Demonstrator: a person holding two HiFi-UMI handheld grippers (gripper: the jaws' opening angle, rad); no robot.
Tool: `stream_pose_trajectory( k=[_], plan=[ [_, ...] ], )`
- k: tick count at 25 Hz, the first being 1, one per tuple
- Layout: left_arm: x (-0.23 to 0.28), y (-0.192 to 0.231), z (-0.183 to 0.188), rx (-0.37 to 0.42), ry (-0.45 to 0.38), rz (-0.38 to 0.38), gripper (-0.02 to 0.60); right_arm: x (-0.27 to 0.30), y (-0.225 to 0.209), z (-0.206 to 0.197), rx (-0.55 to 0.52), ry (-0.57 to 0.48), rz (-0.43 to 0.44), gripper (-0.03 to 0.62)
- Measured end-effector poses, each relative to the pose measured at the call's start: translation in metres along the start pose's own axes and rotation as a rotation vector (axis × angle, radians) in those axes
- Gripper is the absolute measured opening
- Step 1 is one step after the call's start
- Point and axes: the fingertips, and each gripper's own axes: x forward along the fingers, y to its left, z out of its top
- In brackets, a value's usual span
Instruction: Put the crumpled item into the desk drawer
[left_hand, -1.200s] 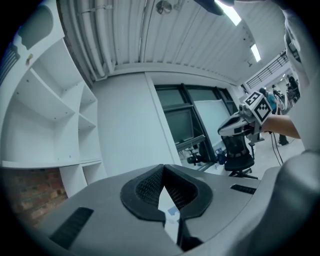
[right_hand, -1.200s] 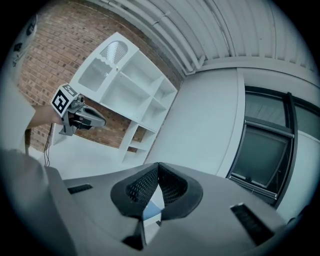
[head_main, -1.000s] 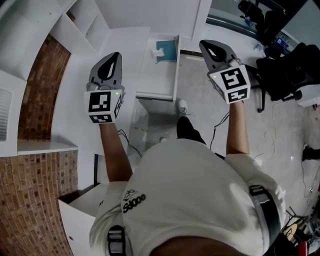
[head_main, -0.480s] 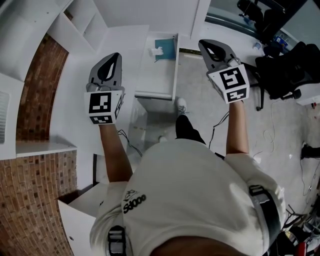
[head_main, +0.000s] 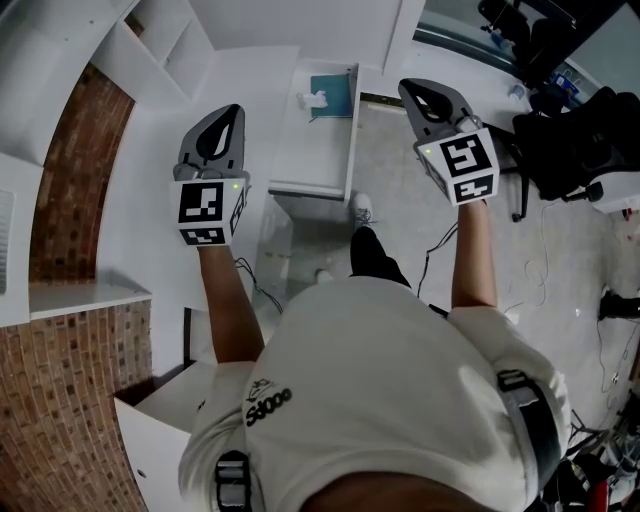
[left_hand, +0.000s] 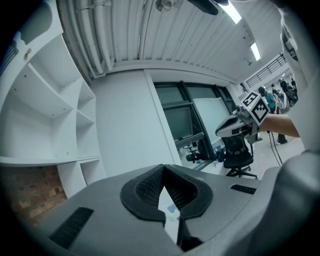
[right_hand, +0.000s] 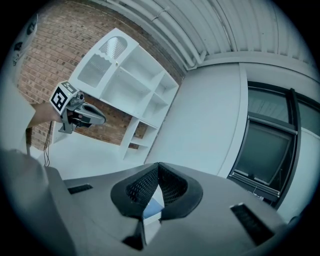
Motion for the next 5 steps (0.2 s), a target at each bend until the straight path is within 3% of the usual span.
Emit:
stream_pose_trajectory(
  k=[5],
  plan=[
    [0.013,0.003,-0.004,0.000,0.007,-0.003,0.016,0.011,-0.008,-0.006,0.004,0.005,0.000,0.006]
  ],
)
